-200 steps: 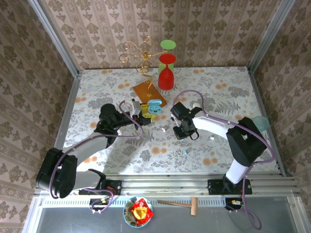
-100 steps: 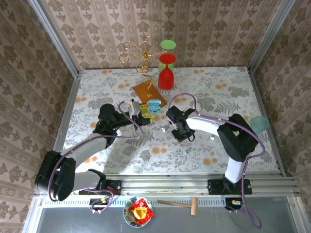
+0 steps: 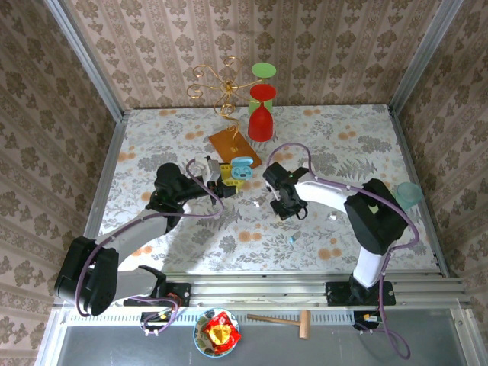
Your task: Insert the wireless bluetooth earbuds into the charging case
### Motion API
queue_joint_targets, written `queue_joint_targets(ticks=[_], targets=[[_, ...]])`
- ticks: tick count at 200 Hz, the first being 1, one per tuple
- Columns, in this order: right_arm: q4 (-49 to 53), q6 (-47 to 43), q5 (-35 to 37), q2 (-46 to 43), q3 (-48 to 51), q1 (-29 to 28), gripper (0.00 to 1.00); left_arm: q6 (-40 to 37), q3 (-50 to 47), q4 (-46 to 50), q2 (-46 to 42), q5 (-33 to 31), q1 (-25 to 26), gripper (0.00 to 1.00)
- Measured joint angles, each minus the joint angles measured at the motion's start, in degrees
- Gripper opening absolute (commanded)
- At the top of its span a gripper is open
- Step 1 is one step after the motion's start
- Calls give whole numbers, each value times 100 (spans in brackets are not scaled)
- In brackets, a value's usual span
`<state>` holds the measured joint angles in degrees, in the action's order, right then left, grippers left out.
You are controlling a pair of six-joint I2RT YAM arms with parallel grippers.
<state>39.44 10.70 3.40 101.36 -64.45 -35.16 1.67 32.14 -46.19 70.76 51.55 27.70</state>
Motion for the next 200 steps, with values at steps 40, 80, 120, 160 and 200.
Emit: queue_joint_targets(ticks=[40,80,120,160,200], targets=[[-297,472,-1056,-420,175,732,15,0,-4,-2,0,0,0,27],[-723,1054,-2321,-470,518,1478,14,0,-15,-9,0,0,0,27],[-1250,1558,-3477,-586,791,1980,14,2,-42,-48,0,0,0,27],[-1705,1945,-4146,-640,949,2140,14,0,-52,-90,59,2,0,27],[-2100,2214,-4588,-826,1010,2166,16,2,-63,-136,201,2,0,27]])
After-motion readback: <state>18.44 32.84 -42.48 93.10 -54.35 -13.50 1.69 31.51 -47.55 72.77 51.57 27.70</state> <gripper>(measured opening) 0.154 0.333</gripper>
